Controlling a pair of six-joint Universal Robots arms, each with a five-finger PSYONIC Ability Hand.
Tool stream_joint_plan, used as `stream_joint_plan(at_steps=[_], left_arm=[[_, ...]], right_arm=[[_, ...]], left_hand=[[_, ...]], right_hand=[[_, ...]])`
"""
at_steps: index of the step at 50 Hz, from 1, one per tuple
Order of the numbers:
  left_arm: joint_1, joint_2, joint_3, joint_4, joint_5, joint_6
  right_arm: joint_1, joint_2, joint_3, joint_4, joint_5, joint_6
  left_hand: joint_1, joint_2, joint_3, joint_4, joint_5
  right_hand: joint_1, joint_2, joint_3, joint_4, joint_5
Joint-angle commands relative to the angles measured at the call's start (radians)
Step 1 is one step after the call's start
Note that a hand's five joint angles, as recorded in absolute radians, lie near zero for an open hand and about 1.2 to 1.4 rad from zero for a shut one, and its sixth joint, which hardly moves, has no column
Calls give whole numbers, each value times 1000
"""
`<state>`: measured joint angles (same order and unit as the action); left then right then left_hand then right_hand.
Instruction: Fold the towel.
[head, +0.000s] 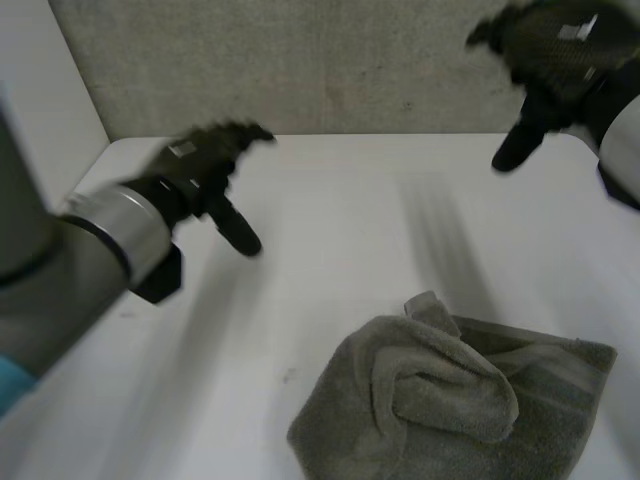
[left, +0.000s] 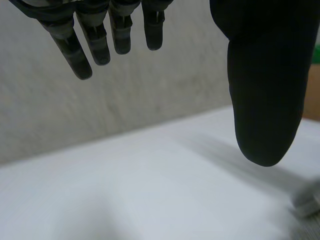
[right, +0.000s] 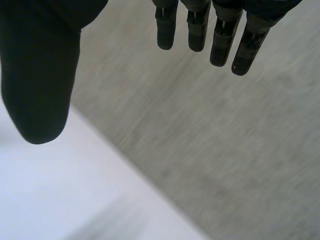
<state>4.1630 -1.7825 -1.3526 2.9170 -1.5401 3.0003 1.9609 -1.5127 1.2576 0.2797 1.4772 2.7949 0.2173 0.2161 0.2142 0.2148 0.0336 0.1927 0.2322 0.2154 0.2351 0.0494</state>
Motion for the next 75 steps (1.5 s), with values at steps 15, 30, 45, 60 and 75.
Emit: stream_joint_plan(at_steps=[15,30,45,60,75], left_arm=[[-230,-547,224,56,92,-1],[-247,-503,222,48,49,0],[-181,-247,150,56,8,21],[-11,-183,495,195,-164,131],[-24,-133,-104,257,-173,146]], right_arm=[[-241,88,491,33,-127,-18],[-330,100,525,3,-218,-87],[-122,353,295,-13,-327,32],[-94,232,-127,-438,-98,212],[-79,305,111,-205,-140,103]], left_hand=[[447,448,450,450,456],[1179,1180,1182,1181,1188],[1179,1180,1182,1181,1188],[1179,1180,1182,1181,1188],[1179,1180,1182,1181,1188]], right_hand=[[-18,-58,-41,-61,-49],[-18,-58,-41,-61,-49],[1201,1162,1179,1159,1170],[1204,1164,1181,1161,1172],[1204,1164,1181,1161,1172]])
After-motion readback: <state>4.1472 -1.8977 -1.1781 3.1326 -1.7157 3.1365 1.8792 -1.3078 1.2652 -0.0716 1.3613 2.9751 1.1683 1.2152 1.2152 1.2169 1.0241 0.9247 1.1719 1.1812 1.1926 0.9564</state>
